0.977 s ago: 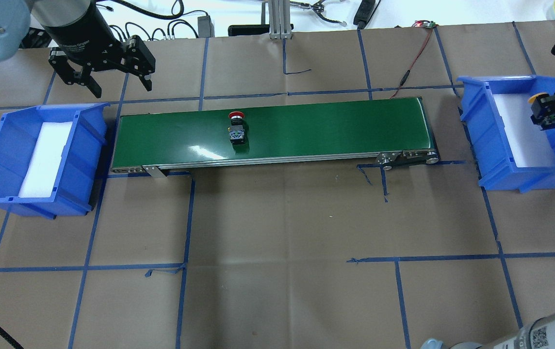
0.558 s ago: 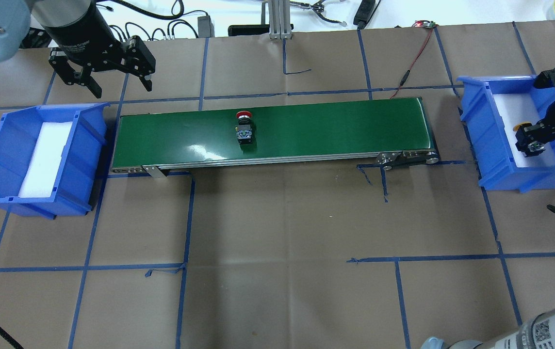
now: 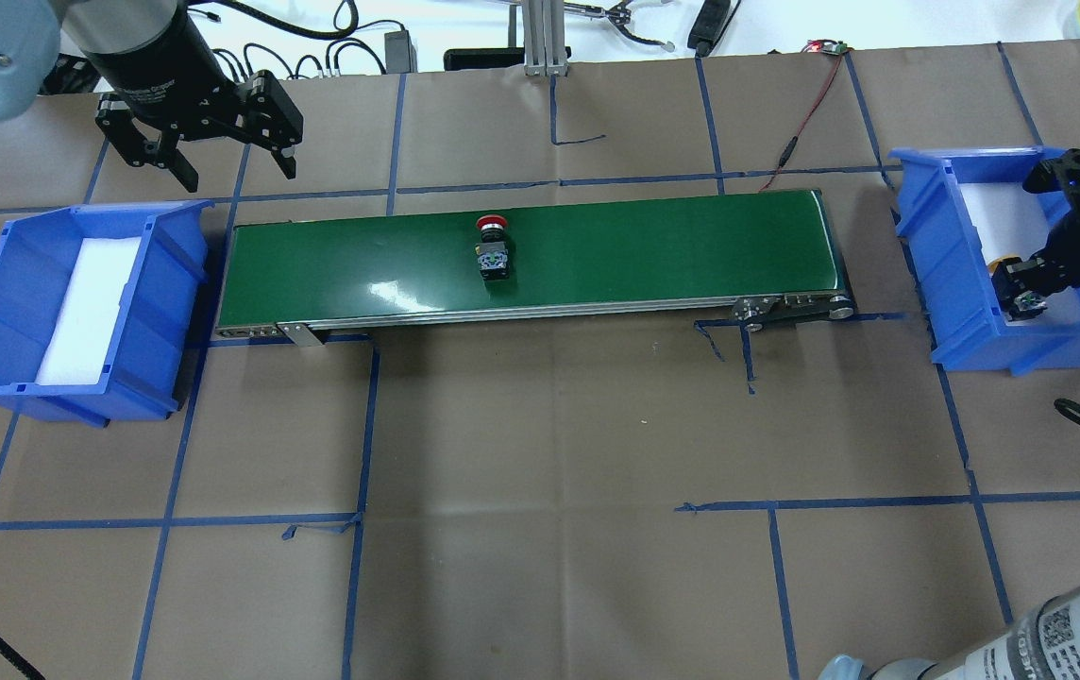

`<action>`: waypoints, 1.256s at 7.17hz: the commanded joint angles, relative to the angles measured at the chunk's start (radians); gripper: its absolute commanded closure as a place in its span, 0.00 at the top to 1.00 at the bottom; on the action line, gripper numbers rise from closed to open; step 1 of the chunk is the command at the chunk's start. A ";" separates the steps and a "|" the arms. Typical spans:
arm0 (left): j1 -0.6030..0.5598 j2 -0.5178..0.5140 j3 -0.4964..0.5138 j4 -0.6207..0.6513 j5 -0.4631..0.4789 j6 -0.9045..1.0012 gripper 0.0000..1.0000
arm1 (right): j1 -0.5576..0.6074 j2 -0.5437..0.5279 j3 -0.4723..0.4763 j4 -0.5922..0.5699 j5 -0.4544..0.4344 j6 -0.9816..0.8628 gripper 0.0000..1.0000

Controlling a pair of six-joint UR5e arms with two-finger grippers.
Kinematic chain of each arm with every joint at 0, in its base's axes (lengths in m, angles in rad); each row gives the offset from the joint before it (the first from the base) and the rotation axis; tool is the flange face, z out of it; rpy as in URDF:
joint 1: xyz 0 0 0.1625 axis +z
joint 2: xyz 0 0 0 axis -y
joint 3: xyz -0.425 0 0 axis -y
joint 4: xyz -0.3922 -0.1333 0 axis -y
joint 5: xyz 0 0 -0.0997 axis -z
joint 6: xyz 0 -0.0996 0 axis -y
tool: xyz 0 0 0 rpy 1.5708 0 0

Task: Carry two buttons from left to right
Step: 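Lift the yellow button and carry it to the empty blue bin, then place the yellow button on the foam and raise the right gripper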

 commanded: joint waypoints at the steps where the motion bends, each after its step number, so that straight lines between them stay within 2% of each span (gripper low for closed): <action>1: 0.000 0.000 -0.001 0.000 0.000 0.000 0.99 | 0.000 -0.004 0.006 0.004 -0.002 0.008 0.99; 4: 0.000 0.000 -0.001 0.000 0.000 0.000 0.99 | 0.000 -0.041 -0.020 0.012 -0.005 0.011 0.99; 6: 0.000 0.000 -0.001 0.000 0.000 0.000 1.00 | 0.004 -0.125 -0.067 0.050 -0.002 0.074 0.99; 8: 0.000 0.000 -0.001 0.000 0.000 0.000 0.99 | 0.014 -0.231 -0.160 0.248 0.002 0.166 0.99; 9: 0.000 0.002 -0.002 -0.002 0.001 0.000 0.99 | 0.024 -0.257 -0.223 0.386 0.046 0.247 0.99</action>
